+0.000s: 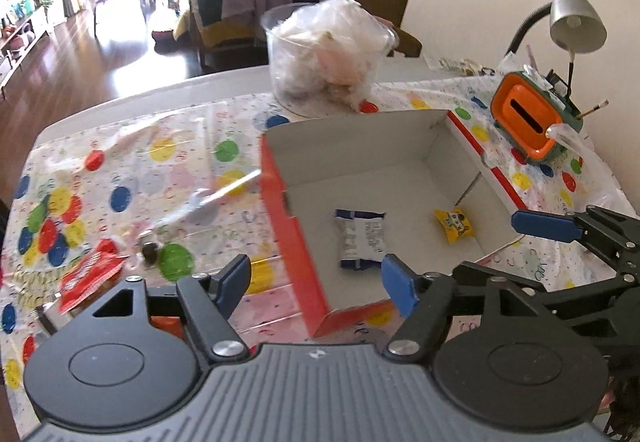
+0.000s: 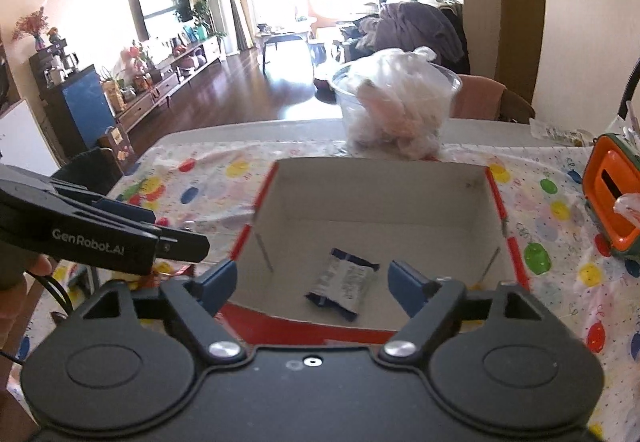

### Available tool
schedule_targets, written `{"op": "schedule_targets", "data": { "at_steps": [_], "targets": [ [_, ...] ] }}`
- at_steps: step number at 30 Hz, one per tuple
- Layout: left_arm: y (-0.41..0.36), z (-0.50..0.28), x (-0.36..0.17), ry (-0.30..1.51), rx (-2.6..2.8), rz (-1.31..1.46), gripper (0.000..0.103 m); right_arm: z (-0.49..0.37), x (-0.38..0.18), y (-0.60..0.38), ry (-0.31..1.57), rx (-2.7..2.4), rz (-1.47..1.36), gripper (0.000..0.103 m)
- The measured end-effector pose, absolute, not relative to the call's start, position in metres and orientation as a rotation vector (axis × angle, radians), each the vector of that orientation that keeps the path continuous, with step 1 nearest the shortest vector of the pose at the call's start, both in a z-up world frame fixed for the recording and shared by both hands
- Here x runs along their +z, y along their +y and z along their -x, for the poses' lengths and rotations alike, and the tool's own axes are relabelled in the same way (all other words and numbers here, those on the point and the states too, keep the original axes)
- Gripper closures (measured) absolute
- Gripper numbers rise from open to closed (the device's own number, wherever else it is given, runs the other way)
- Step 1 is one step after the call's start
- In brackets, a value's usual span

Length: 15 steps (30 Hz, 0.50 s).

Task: Organize snacks
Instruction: 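Open the left gripper to release the biscuit packet into the box, then move both tools back over the snack pile toward the dark wrapper and red Oreo bag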

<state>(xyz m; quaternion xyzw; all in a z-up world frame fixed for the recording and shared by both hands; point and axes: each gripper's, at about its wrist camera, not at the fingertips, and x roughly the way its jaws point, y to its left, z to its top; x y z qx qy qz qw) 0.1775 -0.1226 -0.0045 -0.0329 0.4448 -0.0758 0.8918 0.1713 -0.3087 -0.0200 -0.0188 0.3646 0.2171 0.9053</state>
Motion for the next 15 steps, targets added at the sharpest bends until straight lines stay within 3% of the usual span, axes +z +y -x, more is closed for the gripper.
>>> {"op": "schedule_targets", "data": {
  "at_steps": [4, 15],
  "targets": [
    [-0.102, -0.159, -0.002, 0.898, -0.145, 0.072, 0.024, -0.161, -0.018, -0.294, 0.752, 0.472, 0.030, 0.015],
    [-0.048, -0.101, -0.001, 0.811, -0.072, 0.076, 0.019, -0.129, -0.016, -0.246, 0.716, 0.528, 0.027, 0.000]
  ]
}}
